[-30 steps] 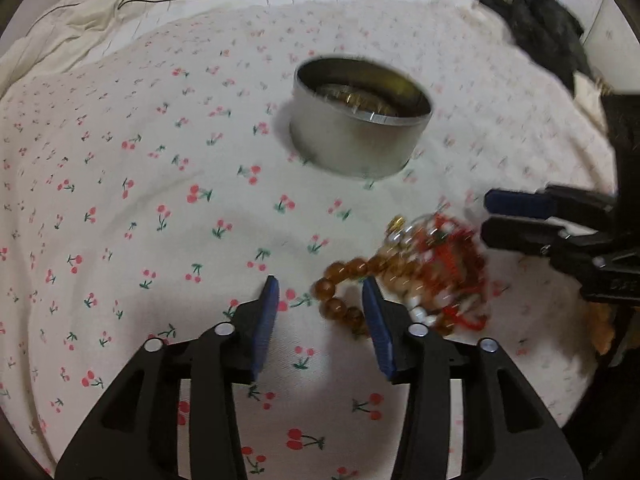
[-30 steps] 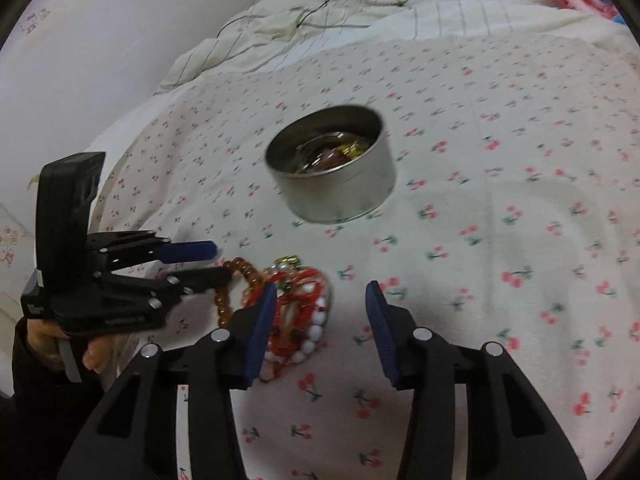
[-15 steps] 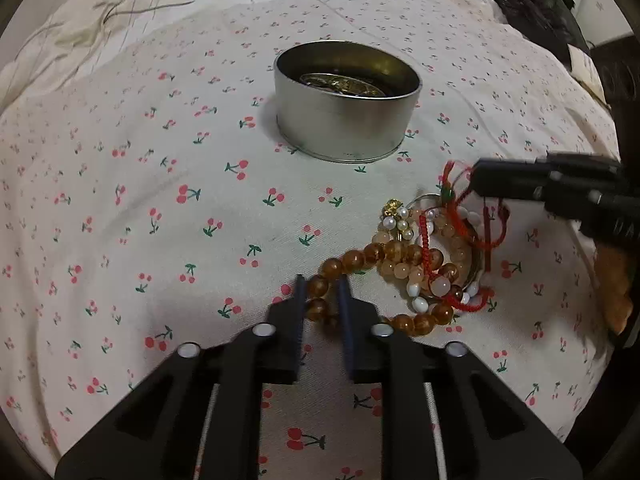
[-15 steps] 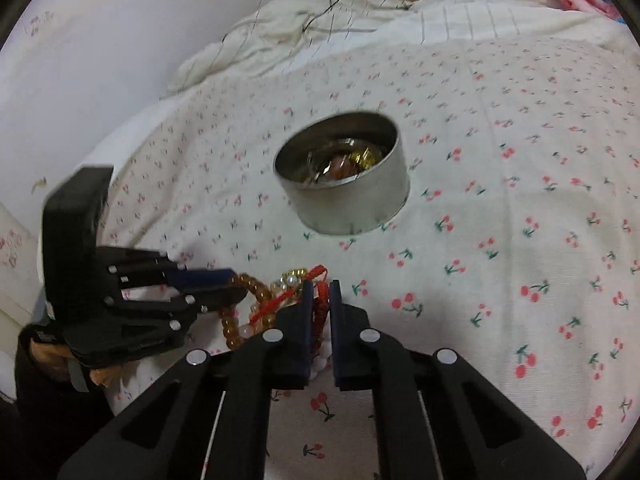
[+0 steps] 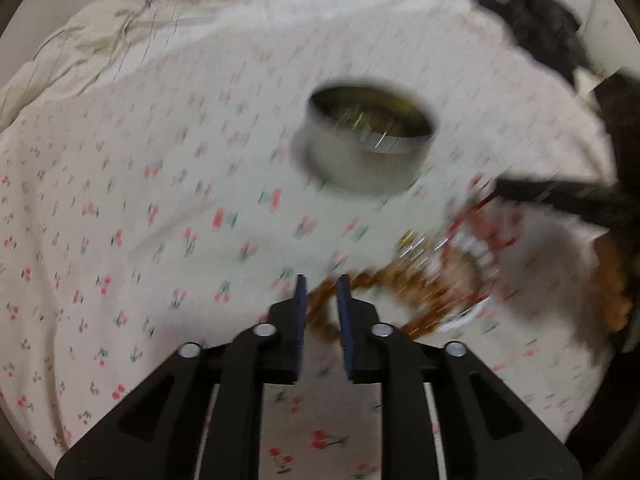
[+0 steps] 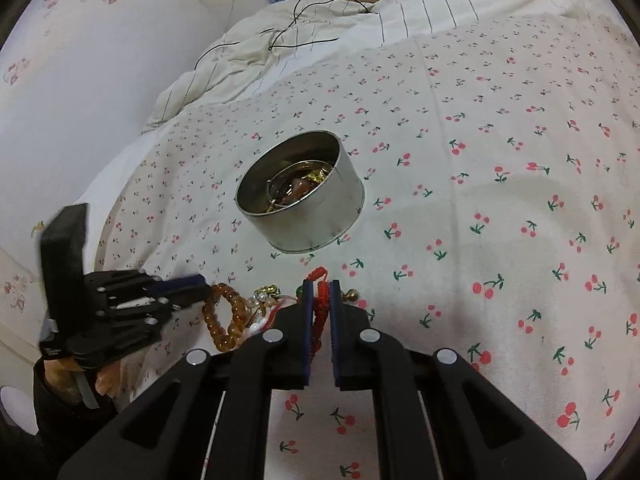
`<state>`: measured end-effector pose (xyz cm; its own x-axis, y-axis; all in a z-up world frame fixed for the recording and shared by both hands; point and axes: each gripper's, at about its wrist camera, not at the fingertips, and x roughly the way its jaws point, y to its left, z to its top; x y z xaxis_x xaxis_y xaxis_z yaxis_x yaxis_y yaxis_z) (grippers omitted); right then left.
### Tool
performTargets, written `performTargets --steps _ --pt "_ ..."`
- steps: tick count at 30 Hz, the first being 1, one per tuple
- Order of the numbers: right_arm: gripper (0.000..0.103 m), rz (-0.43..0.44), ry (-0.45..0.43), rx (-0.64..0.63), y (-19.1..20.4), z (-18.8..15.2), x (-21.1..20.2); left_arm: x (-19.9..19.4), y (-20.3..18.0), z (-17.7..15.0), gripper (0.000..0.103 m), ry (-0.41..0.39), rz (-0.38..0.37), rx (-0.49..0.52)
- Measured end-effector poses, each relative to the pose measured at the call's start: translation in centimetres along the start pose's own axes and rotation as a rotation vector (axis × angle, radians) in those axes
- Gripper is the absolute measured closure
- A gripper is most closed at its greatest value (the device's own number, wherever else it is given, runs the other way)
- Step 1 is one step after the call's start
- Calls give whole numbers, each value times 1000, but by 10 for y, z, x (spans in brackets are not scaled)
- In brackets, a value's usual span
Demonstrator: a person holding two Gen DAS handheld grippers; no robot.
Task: Organize jewelry
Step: 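Hold the bead strings with the left tool while the right tool pulls the red string away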
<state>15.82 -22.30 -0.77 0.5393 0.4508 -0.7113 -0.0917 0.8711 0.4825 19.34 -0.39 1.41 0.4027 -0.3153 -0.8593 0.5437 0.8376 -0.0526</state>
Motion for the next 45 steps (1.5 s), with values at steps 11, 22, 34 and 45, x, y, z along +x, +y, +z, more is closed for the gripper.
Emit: performTargets --steps 11,22,34,45 --pt "95 36 1 44 -6 0 -4 33 -64 15 61 -28 -158 138" --pt "95 55 -30 102 -17 5 -13 35 -63 13 100 -31 -144 131" --pt "94 66 140 156 -28 0 14 29 -34 18 100 -23 -105 39" --pt "27 -10 172 -37 2 -7 15 28 -26 20 100 -27 -100 16"
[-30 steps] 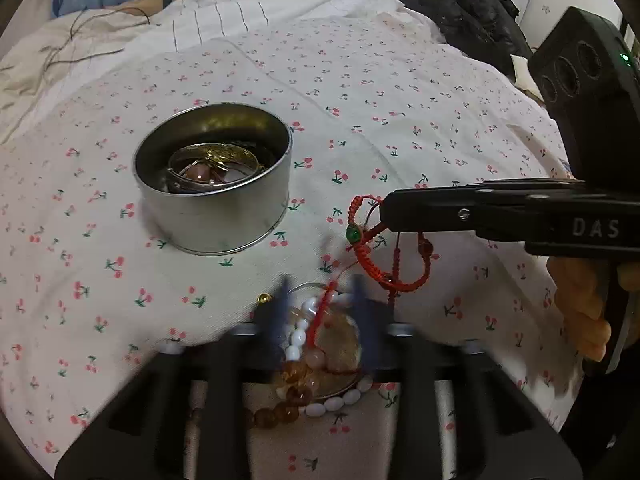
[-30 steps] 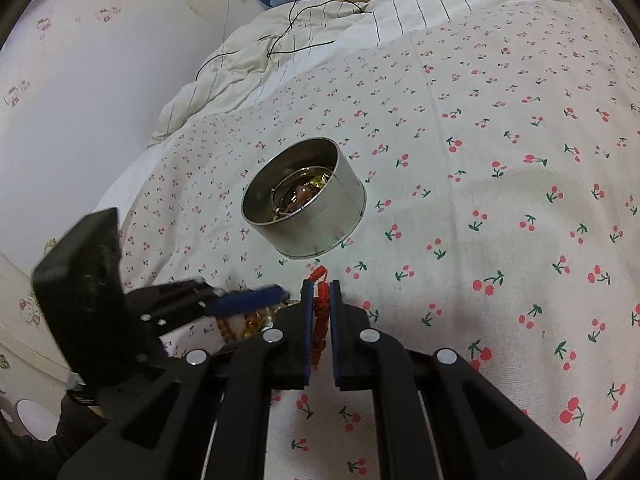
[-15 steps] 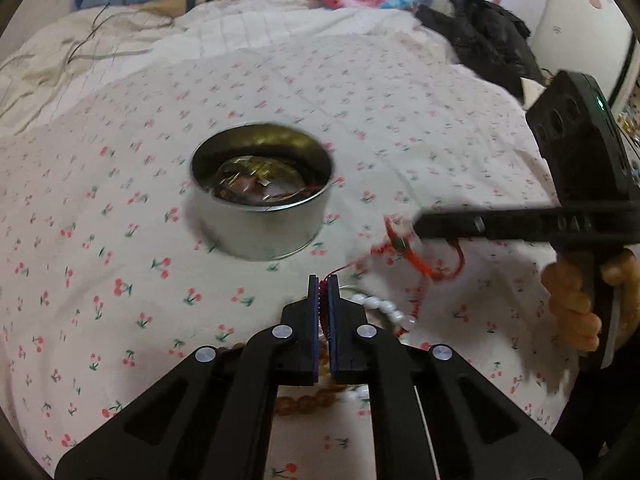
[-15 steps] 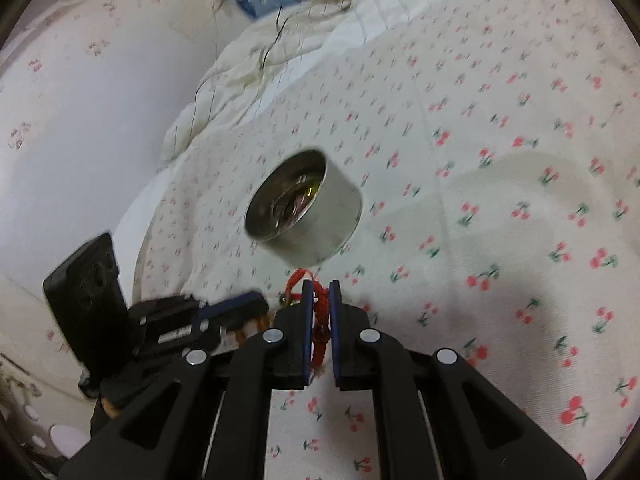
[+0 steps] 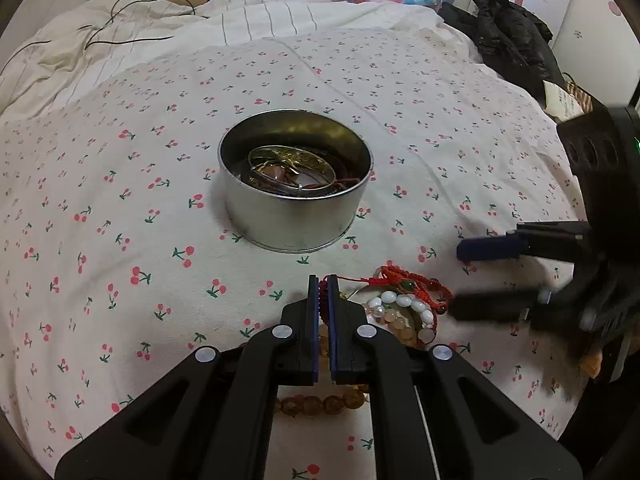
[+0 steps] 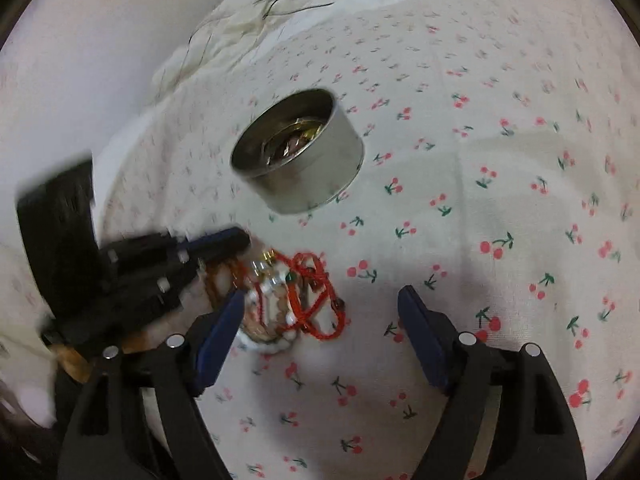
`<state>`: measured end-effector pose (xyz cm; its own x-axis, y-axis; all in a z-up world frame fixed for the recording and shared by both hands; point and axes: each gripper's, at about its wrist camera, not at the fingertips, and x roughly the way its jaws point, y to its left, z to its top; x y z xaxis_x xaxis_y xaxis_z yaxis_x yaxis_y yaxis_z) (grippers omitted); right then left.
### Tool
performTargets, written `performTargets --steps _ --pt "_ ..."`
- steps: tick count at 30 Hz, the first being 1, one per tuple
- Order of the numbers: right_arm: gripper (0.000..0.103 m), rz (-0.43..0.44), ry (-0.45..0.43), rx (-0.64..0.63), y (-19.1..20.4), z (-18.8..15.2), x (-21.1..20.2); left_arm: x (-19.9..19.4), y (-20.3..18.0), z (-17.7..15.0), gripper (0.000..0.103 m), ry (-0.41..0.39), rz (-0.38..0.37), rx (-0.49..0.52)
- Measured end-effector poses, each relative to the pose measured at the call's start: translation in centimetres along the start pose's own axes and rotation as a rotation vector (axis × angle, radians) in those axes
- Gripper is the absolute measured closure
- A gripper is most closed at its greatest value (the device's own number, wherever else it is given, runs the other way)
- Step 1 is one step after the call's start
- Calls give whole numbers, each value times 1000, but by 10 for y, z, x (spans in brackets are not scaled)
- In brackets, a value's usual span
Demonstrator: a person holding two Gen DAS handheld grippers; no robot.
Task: Organize jewelry
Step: 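Hold the bead strings with the left tool while the right tool pulls the red string away, then carry the red string over the tin with the right tool and release it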
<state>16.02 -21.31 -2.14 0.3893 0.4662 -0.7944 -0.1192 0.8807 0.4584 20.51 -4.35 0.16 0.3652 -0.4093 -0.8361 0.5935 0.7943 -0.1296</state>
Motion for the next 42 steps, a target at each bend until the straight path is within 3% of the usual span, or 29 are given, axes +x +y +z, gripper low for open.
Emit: performTargets --steps 1,3,5,7,12,14,18,22,23,24,25,26,27,28,29,30,31,33,42 --pt "27 -20 1 -18 2 -1 3 0 0 0 100 0 0 -3" --pt "40 -45 4 -49 6 -2 6 0 1 0 100 -1 0 -5" --pt "90 -51 23 -56 6 -1 10 0 1 1 100 0 3 -7" --pt "94 -54 15 -61 5 -1 8 0 2 0 100 -1 5 -9" --pt "95 -21 -57 5 -4 1 -10 -3 6 1 100 -8 7 -16" --pt "103 -15 -92 37 -12 5 -19 -6 5 2 100 -18 5 -11" --pt "103 22 -150 78 -19 7 -35 -23 -2 3 100 -57 -12 16" --pt "102 10 -135 43 -21 9 -38 -33 -5 4 100 -82 -24 25" --pt "98 15 -117 40 -18 9 -33 -32 -4 4 100 -79 -24 24" --pt "81 -8 -91 29 -15 9 -26 -30 -4 4 100 -75 -26 22" --pt "28 -75 -91 16 -12 8 -23 -29 -4 4 100 -70 -25 22" --pt "17 -145 -128 0 -7 5 -21 -28 -5 4 100 -66 -23 25" --pt "17 -187 -135 -41 -1 4 -16 -27 -6 4 100 -65 -26 28" --pt "33 -198 -110 -72 3 5 -9 -27 -6 3 100 -65 -27 29" --pt "60 -214 -71 -100 6 5 -1 -28 -7 3 100 -66 -28 30" --pt "71 -237 -52 -117 8 4 4 -28 -7 3 100 -66 -28 30" --pt "90 -287 -43 -158 12 3 8 -28 -7 3 100 -68 -28 31" --pt "94 -270 -41 -161 14 2 5 -31 -8 4 100 -74 -32 31" --pt "94 -13 -315 -28 6 18 -59 -78 -21 22 100 -177 -79 48"
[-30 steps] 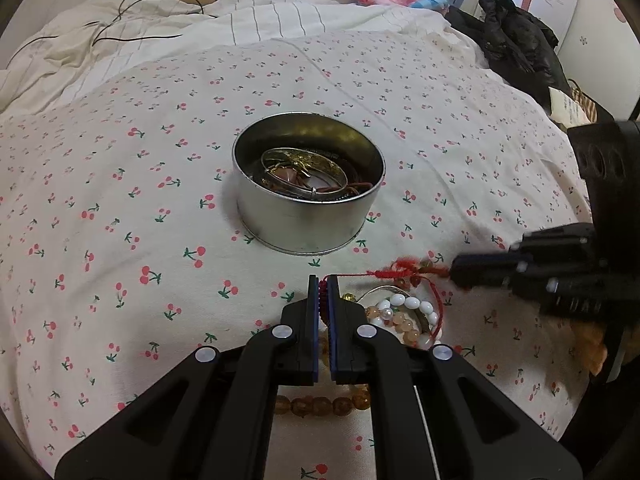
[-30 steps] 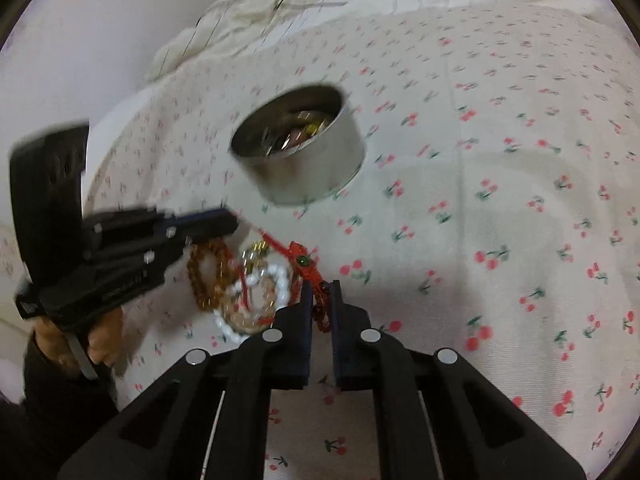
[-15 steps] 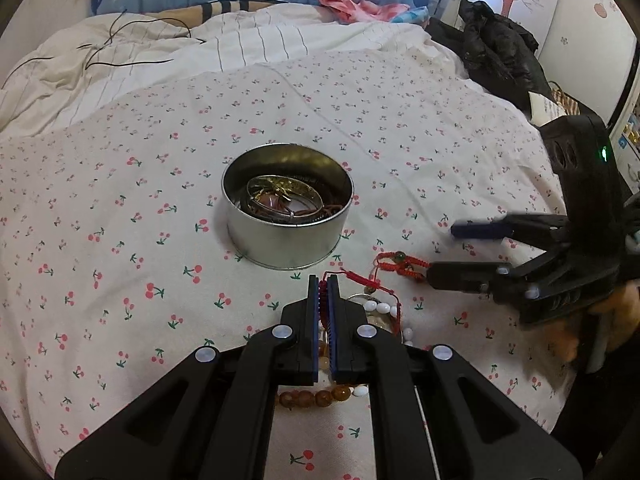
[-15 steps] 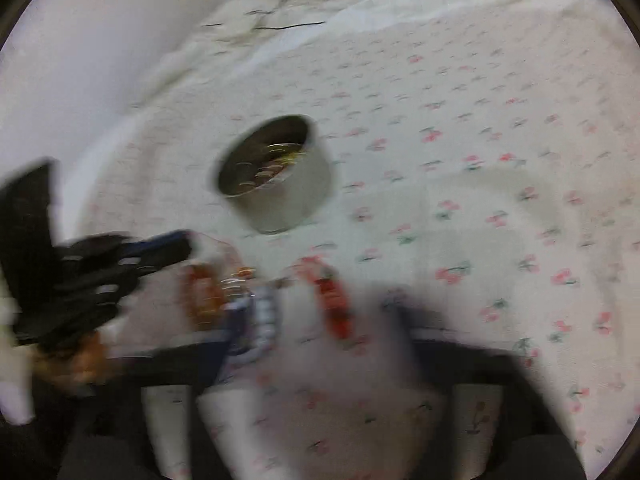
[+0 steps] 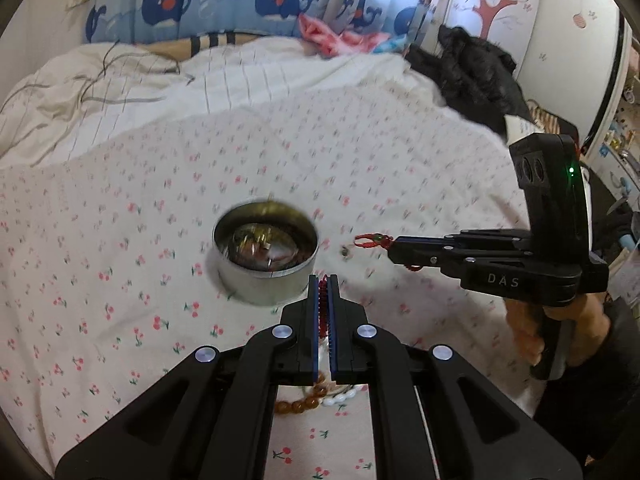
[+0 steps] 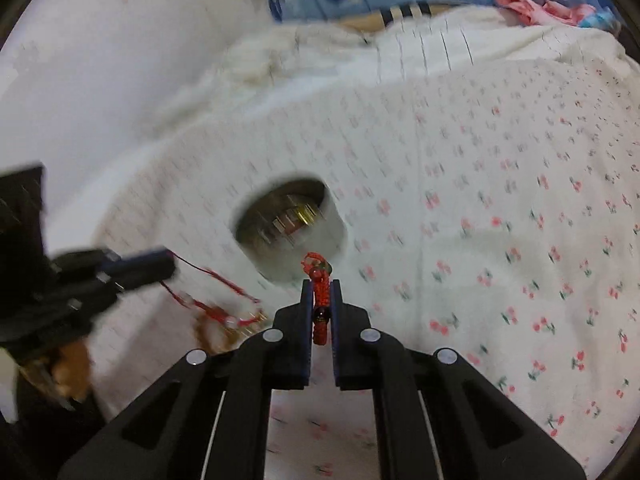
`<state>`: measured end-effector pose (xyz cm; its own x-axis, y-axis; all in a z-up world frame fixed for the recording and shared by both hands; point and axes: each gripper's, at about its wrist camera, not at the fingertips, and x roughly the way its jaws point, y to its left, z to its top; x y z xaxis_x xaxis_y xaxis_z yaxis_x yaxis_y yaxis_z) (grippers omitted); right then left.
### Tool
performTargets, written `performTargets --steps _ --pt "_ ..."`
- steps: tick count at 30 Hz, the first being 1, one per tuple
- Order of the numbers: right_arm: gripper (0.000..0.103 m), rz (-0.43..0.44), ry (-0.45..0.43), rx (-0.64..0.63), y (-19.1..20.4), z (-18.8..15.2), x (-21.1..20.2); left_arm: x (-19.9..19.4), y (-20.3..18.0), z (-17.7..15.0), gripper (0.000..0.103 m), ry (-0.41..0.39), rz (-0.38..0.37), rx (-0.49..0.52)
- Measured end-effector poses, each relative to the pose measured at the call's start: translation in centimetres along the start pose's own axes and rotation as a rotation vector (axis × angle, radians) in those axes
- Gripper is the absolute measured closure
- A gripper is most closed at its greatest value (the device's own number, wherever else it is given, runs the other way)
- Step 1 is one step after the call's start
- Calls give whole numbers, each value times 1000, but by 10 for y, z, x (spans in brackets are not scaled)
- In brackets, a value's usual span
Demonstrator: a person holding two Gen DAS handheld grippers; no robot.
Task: Organize jewelry
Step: 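Carry the red string over the tin with the right tool and release it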
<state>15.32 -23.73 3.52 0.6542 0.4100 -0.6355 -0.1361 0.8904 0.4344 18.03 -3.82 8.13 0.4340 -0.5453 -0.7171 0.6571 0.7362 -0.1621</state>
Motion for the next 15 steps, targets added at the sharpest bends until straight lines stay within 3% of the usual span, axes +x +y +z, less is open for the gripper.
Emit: performTargets --steps 9,15 --pt "94 34 -94 15 10 31 -6 -3 9 44 100 -65 -27 -37" --pt "94 21 -88 29 5 46 7 16 25 70 100 -91 -20 -85"
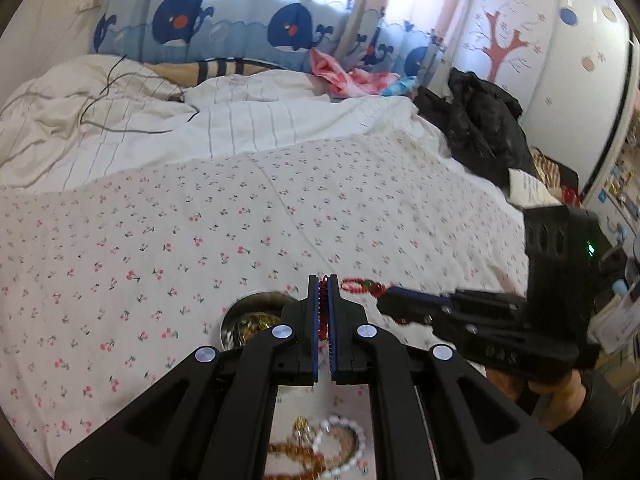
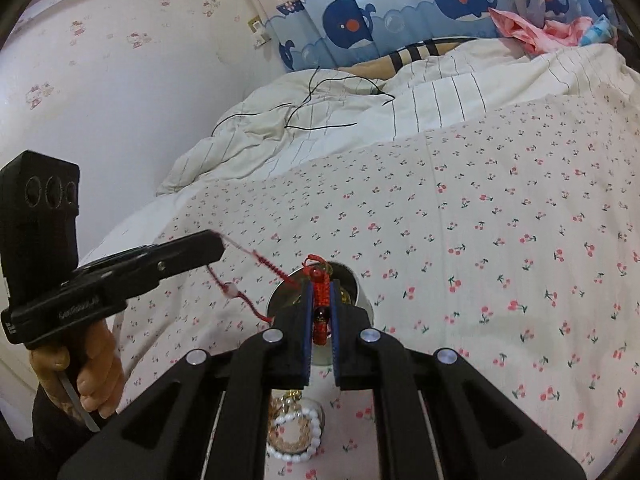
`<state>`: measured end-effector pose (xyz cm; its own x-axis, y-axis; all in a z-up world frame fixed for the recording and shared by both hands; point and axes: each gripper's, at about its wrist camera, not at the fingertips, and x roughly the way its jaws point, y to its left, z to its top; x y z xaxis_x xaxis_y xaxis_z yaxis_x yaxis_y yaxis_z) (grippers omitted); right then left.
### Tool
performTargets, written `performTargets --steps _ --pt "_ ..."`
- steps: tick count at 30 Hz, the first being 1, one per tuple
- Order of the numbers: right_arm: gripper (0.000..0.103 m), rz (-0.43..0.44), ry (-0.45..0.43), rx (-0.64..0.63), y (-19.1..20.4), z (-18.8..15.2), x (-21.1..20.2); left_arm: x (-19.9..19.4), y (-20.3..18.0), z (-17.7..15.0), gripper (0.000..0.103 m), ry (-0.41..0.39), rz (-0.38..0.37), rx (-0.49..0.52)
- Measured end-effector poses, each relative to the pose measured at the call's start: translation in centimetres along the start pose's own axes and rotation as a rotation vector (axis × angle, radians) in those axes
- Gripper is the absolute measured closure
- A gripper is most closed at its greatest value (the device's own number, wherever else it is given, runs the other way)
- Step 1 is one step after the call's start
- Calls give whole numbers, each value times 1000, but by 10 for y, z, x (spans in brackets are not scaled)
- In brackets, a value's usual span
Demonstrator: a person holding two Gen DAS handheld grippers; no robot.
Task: Organize jewelry
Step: 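Carry the red string over the tin with the right tool and release it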
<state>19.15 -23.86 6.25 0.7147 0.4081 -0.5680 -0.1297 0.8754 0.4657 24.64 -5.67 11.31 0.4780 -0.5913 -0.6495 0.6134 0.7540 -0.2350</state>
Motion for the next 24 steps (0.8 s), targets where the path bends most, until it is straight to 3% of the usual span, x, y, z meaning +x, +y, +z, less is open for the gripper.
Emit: performTargets --steps 5,9,18,19,20,21,24 --pt "94 -11 30 -18 2 9 23 50 26 -8 100 111 42 -64" --pt "94 -16 66 -49 10 7 40 78 47 -25 99 220 148 -107" --pt "94 -70 168 -115 20 -8 76 52 57 -20 82 165 169 -124" --pt "83 -75 177 -120 20 -10 78 51 56 -20 80 164 176 -116" --pt "57 -78 171 -114 19 -11 77 49 53 -22 78 163 184 -107" --pt "46 -76 151 -102 17 -11 74 47 51 -24 75 161 196 -97" --pt "43 -71 106 -81 14 -10 58 40 45 -31 61 150 250 -55"
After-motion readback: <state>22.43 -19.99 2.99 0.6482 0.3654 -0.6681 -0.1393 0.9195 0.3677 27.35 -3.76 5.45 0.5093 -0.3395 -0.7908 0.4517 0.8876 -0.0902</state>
